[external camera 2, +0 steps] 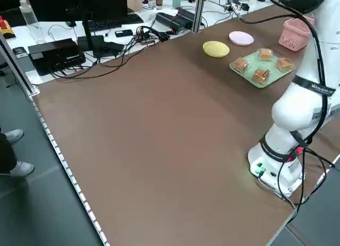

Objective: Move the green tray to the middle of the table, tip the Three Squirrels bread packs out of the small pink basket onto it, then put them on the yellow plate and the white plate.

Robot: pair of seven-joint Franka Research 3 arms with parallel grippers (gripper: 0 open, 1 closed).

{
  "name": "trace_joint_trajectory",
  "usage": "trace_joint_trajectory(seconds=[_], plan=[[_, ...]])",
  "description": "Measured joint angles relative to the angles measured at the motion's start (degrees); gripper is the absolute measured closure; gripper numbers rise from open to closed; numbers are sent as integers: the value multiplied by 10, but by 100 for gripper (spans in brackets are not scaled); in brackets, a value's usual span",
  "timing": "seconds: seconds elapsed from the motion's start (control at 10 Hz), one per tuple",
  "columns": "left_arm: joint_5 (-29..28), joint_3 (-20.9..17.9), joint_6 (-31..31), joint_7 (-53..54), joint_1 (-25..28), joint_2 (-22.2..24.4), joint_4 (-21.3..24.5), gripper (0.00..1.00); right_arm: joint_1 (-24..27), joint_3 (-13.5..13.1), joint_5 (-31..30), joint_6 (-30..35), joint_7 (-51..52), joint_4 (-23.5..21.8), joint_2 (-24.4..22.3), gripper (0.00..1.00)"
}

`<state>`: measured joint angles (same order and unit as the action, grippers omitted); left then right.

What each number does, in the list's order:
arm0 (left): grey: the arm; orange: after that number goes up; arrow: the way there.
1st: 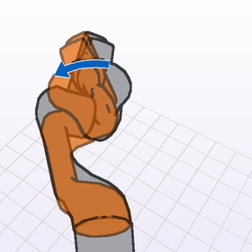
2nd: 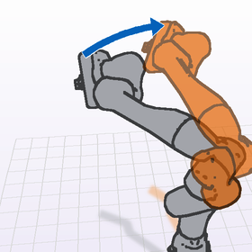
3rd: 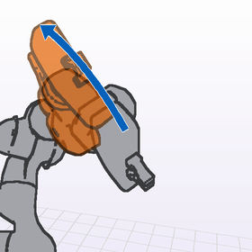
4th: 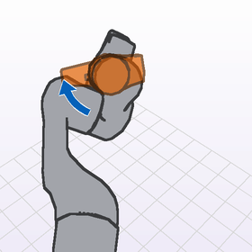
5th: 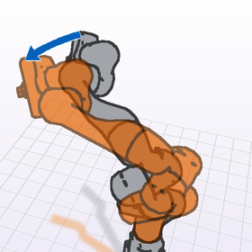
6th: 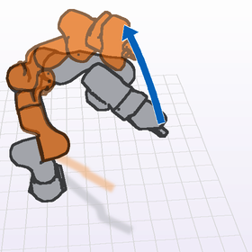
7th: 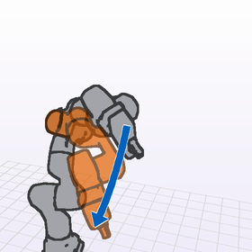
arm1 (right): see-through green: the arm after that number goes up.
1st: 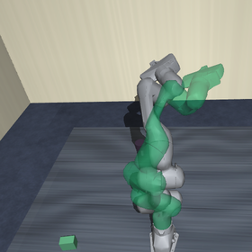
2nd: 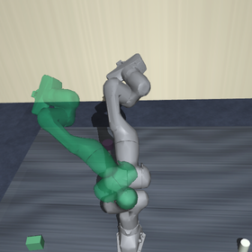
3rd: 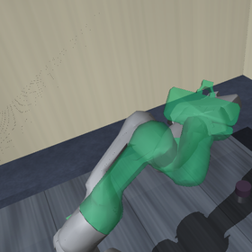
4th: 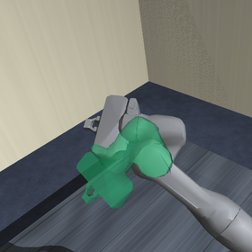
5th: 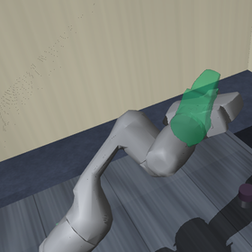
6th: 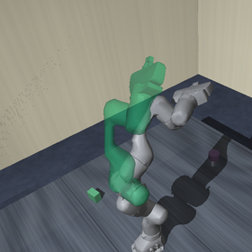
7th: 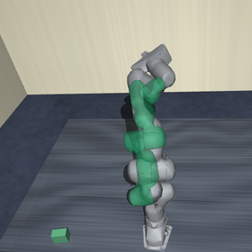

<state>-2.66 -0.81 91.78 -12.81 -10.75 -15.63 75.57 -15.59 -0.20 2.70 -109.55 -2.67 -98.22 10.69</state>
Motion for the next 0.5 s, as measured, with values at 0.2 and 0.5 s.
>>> trace_joint_trajectory(seconds=[0.2,0.5], plan=[[28,1,-1,32,57,21,9,0,-45,0,24,-86,-2,-50,35,5],[77,7,143,41,77,94,187,0,-119,0,31,-181,-4,-68,113,5]])
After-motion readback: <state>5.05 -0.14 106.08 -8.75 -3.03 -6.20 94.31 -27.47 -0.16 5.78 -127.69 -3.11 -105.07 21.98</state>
